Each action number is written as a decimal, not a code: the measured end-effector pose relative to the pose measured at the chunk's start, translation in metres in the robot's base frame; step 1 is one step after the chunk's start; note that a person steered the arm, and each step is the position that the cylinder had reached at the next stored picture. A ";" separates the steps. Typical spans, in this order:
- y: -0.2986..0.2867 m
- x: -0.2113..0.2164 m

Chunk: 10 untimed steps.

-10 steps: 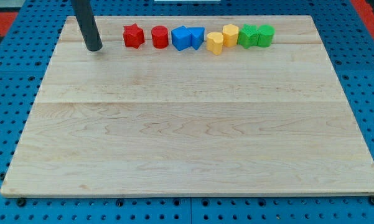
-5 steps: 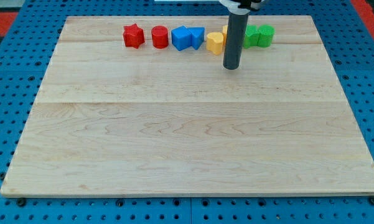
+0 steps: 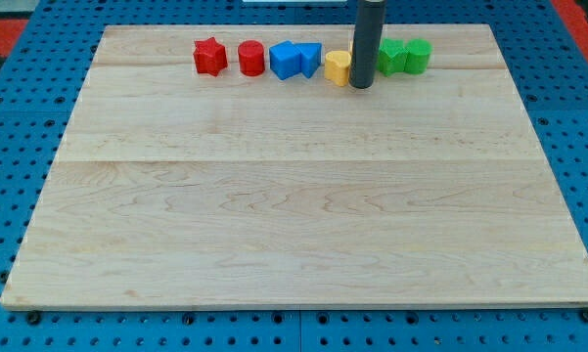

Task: Slightly adjust the yellow heart in the horizontal line

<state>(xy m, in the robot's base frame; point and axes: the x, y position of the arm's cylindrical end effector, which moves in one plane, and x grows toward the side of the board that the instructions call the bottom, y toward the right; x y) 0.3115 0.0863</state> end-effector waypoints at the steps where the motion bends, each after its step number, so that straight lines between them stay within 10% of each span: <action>1: -0.003 -0.006; 10: -0.024 -0.001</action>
<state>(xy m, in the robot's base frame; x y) 0.3102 0.0618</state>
